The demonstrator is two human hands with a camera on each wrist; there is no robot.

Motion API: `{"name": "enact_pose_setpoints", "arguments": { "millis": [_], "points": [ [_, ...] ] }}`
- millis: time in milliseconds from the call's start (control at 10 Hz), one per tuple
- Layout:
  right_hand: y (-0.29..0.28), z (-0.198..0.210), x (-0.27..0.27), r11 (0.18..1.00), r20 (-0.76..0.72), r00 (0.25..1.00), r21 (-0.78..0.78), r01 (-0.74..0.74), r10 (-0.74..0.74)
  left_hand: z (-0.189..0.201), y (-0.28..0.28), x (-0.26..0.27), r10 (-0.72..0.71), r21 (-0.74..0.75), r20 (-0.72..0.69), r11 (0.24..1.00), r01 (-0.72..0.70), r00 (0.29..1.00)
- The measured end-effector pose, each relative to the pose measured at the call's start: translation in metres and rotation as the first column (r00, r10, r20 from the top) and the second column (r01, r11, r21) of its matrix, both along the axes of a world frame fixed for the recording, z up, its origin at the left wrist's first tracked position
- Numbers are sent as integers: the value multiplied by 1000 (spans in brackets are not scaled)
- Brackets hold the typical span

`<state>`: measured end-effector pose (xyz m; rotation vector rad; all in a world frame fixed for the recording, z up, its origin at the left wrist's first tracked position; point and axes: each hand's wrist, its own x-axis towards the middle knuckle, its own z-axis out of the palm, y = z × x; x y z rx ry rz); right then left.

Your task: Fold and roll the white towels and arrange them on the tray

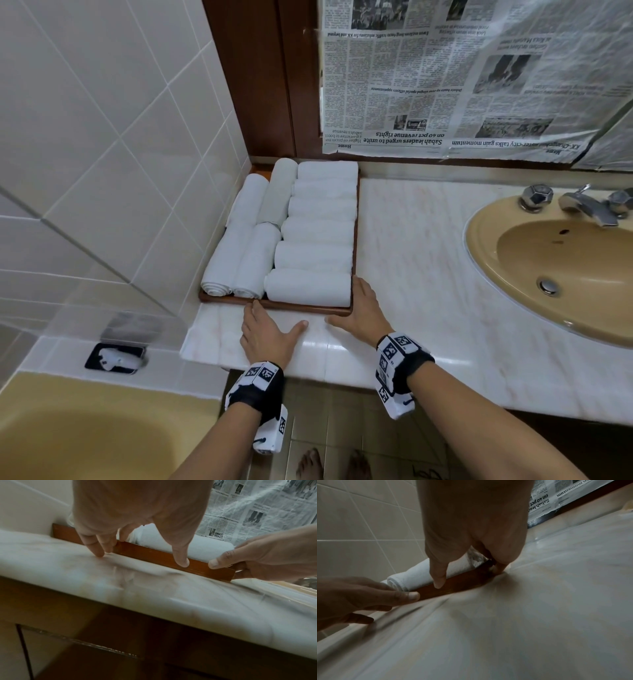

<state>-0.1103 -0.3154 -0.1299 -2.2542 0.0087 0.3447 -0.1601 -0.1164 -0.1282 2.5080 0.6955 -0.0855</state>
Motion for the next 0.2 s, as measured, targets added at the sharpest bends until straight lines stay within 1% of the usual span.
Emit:
{"name": "enact_pose_setpoints", "arguments": {
  "millis": [200],
  "points": [
    [-8, 5, -10, 996, 5, 1000, -82, -27, 28, 6, 0, -7, -60, -31, -6, 998, 60, 998]
  ]
}}
